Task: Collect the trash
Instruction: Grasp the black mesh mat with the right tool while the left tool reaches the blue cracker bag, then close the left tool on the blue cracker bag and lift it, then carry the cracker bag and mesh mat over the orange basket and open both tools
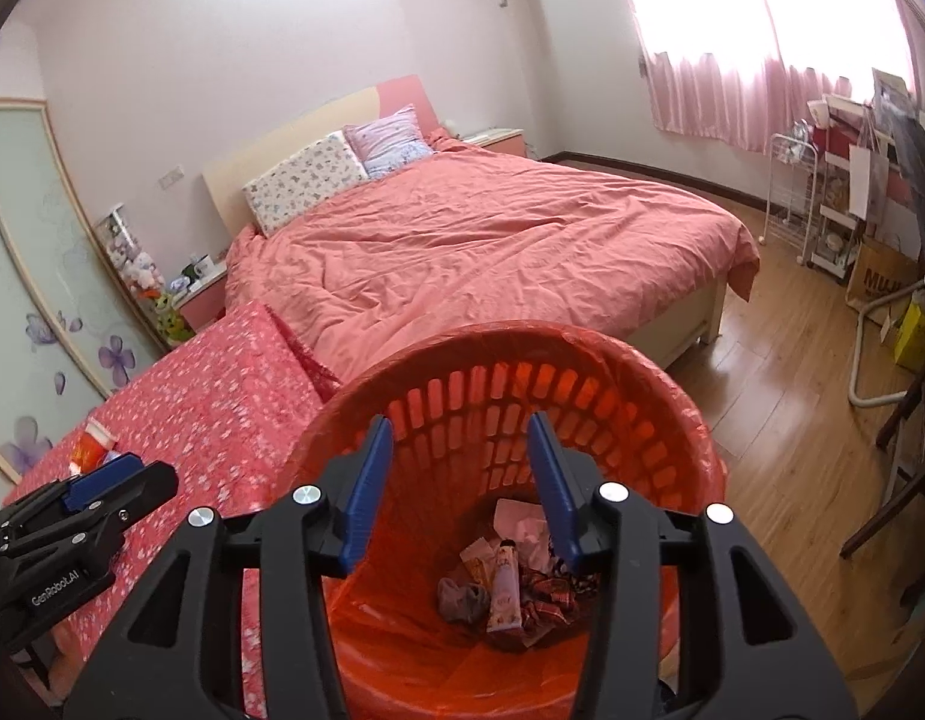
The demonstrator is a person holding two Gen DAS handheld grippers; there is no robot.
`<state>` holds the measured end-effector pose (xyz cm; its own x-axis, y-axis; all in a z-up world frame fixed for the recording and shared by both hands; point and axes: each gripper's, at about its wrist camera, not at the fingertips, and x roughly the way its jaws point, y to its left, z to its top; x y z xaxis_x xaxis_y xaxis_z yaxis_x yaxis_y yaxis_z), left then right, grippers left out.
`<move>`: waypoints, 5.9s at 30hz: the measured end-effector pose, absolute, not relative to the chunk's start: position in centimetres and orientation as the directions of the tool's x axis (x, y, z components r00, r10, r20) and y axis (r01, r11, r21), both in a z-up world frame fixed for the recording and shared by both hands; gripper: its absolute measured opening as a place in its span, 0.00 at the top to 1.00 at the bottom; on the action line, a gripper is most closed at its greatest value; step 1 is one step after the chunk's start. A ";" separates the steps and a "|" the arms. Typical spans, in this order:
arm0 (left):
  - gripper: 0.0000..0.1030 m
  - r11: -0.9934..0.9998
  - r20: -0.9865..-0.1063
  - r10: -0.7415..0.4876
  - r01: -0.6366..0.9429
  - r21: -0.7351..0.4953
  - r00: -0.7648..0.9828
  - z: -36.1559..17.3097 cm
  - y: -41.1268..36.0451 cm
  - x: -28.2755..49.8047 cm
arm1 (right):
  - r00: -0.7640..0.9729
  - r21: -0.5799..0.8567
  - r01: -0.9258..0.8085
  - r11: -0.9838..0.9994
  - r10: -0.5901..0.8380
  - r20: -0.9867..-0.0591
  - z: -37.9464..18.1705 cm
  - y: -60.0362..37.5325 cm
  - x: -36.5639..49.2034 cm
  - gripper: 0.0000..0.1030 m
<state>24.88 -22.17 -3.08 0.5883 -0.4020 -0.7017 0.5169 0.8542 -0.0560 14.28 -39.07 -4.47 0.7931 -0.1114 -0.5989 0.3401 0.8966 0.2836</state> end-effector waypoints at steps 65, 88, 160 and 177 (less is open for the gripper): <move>0.24 0.999 -0.787 0.020 0.014 0.037 0.617 -7.8 6.9 25.1 | 0.629 0.023 0.010 1.000 0.011 -0.778 -8.2 -15.6 20.5 0.94; 0.16 0.986 -0.737 0.019 0.111 0.126 0.675 -5.4 13.7 22.6 | 0.629 0.042 0.022 0.999 0.019 -0.777 -8.4 -16.1 21.1 0.93; 0.61 1.000 -0.715 0.000 0.011 0.012 0.699 -2.0 11.6 24.0 | 0.745 0.147 0.044 0.988 0.065 -0.663 -3.9 -20.8 18.4 0.91; 0.61 0.945 -0.621 -0.278 0.324 -0.040 0.733 3.9 -4.2 21.1 | 0.871 0.181 0.162 0.970 -0.054 -0.489 1.6 -28.3 12.6 0.91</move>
<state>21.14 -4.16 3.94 0.7330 -0.2779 -0.6209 0.3241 0.9451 -0.0404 12.65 -28.30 1.56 0.8706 -0.0544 -0.4890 0.1621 0.9701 0.1805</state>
